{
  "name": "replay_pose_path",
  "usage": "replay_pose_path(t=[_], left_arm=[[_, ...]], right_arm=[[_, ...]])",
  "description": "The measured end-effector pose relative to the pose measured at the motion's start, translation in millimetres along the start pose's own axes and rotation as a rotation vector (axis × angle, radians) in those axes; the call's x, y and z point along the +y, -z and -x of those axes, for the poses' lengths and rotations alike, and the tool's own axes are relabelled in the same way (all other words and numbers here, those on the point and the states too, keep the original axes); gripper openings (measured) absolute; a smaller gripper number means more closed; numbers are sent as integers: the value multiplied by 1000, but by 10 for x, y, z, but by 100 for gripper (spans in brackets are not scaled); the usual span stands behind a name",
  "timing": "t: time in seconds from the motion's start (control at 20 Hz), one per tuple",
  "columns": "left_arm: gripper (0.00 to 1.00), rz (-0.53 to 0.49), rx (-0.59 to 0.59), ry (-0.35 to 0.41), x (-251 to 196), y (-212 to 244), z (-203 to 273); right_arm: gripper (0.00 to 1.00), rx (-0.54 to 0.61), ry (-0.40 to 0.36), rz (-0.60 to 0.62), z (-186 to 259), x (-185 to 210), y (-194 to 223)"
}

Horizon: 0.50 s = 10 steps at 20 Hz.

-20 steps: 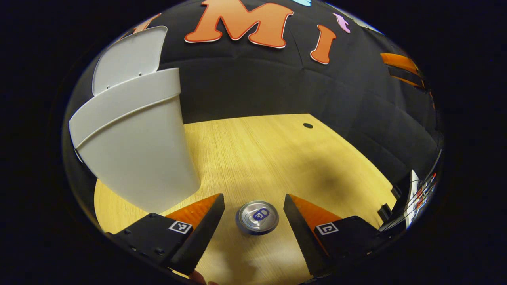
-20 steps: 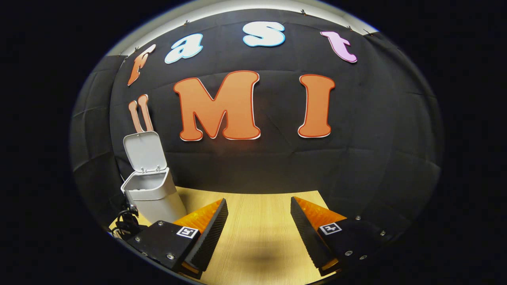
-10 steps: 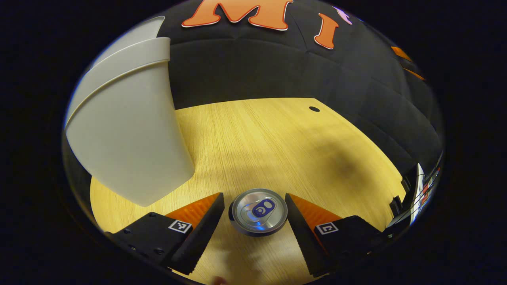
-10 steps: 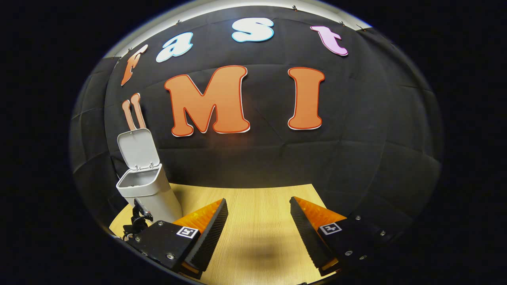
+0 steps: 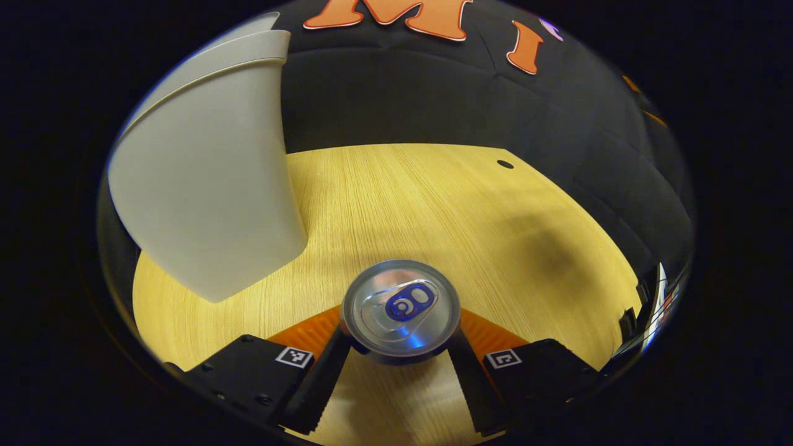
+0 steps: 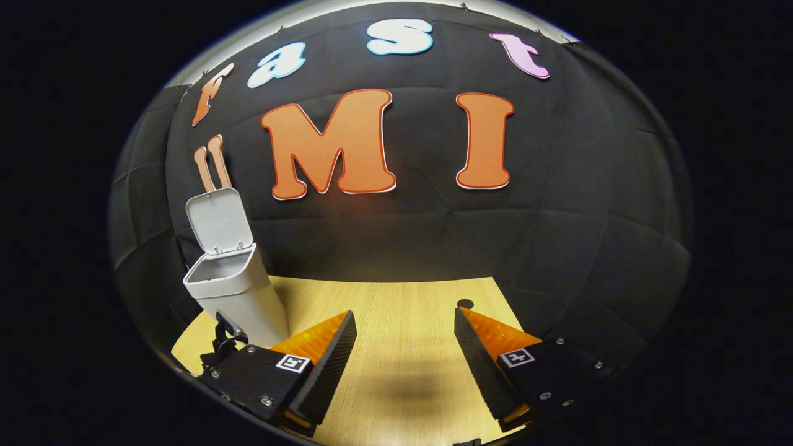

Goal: Press the lid of the desktop garbage bin to open it, pick up the crumpled paper on the desktop and throw it into the bin, then pick up the pop can on the desktop and drop it into the bin, and finally close the garbage bin lid.

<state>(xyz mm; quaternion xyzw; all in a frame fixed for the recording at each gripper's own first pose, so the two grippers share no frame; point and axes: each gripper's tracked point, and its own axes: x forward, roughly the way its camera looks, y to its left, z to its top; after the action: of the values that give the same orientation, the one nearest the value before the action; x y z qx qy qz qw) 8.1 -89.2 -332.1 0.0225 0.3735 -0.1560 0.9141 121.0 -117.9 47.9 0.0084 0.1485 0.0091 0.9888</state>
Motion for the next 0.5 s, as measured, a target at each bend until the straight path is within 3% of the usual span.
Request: replay_pose_path(t=[0.5], left_arm=[[86, -6, -113, -2, 49, -287, 143]], right_arm=[[95, -7, -59, -4, -57, 283, -41]])
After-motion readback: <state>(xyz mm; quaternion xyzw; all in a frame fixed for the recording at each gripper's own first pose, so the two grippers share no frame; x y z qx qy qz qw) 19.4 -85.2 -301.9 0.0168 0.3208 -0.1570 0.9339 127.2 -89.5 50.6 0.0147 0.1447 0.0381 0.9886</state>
